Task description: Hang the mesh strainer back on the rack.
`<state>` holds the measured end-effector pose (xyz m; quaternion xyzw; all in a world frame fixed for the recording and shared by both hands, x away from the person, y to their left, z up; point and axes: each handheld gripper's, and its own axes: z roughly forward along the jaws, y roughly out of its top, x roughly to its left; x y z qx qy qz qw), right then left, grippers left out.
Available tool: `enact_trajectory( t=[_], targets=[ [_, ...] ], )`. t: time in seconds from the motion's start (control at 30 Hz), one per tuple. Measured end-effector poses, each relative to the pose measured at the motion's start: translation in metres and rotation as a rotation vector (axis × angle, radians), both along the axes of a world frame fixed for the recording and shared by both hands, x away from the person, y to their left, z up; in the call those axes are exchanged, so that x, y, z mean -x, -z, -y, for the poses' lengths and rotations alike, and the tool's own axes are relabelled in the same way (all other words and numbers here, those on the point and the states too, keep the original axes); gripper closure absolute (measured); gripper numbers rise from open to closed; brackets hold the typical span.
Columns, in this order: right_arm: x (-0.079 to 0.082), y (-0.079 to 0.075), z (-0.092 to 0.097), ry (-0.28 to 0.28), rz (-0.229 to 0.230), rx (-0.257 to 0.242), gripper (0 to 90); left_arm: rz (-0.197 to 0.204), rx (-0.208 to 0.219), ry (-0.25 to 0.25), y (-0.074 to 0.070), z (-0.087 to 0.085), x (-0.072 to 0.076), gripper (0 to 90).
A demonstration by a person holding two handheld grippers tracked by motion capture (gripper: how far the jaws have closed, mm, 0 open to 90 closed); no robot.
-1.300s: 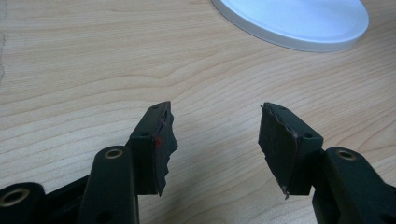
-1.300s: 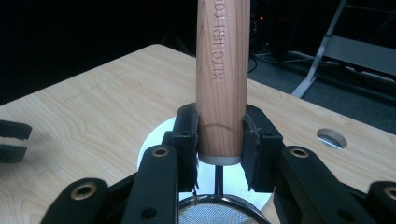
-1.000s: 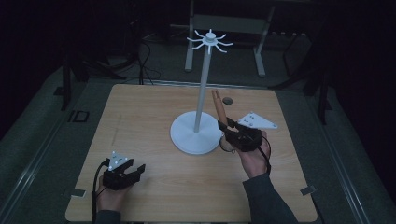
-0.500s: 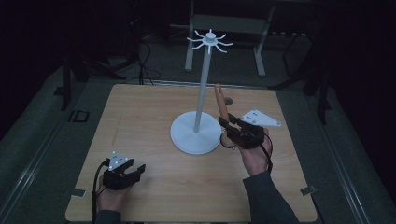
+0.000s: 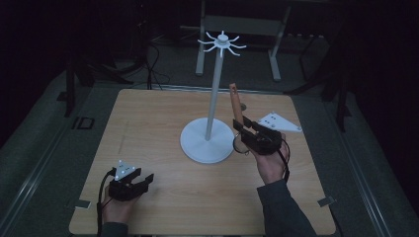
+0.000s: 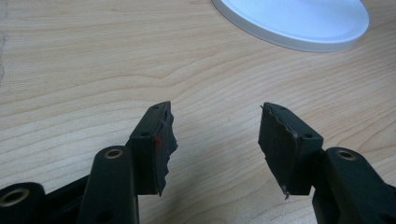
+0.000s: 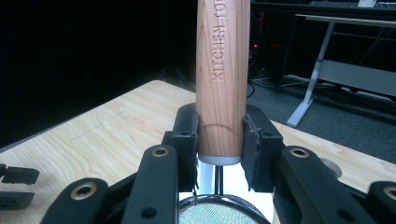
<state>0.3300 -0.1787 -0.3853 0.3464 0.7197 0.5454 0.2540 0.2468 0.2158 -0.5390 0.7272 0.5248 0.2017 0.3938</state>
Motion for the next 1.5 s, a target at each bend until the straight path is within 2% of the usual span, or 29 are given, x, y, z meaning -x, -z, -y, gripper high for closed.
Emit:
enact_trajectory(
  t=[1.5],
  targets=[
    [-0.001, -0.027, 0.004, -0.007, 0.045, -0.104, 69.4, 0.000, 0.003, -0.003, 0.000, -0.001, 0.000, 44.8]
  ],
)
